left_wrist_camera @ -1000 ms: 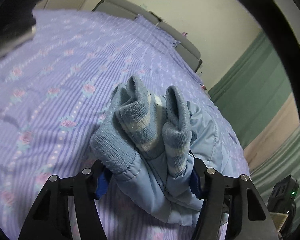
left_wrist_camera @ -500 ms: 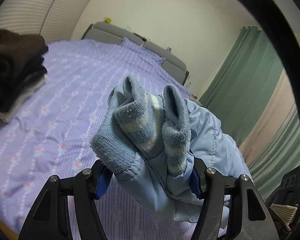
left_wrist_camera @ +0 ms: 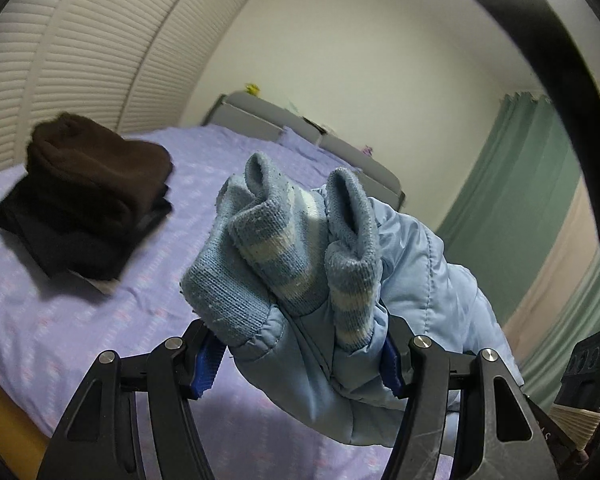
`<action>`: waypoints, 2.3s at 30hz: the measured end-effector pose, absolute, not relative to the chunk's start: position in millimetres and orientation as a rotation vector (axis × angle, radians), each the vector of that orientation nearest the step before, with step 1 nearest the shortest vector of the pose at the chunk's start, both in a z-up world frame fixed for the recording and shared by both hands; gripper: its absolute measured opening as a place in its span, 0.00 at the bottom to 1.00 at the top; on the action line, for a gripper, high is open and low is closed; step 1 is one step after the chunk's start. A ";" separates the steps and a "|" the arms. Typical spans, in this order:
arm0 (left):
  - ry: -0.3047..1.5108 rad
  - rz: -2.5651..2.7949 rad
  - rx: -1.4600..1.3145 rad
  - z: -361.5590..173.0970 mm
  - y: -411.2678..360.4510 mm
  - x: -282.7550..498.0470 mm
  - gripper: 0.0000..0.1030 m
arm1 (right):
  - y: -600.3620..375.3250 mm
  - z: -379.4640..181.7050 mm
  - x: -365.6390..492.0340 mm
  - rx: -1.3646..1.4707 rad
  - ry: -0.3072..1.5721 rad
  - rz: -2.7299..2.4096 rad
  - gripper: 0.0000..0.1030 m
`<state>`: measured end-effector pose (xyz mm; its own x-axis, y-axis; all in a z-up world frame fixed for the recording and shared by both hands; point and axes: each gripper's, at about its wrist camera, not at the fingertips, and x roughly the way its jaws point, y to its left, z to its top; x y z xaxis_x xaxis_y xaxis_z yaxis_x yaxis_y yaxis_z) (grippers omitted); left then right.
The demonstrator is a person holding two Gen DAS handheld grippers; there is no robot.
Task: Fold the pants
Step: 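Lift the bundle with both tools and carry it onto the dark clothes stack, then lower the bundle onto the stack and open both tools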
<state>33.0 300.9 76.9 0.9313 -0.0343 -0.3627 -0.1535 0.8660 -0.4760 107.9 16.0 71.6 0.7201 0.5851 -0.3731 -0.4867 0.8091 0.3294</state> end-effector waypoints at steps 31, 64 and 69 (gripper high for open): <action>0.489 0.347 -0.467 120.2 633.2 143.8 0.61 | 391.3 113.9 273.7 -0.037 0.622 0.924 0.50; 0.510 0.449 -0.616 96.4 690.8 136.7 0.95 | 419.6 91.0 291.4 -0.164 0.604 0.881 0.77; 0.518 0.518 -0.489 111.6 675.6 131.2 0.95 | 413.7 93.8 292.6 -0.147 0.620 0.866 0.77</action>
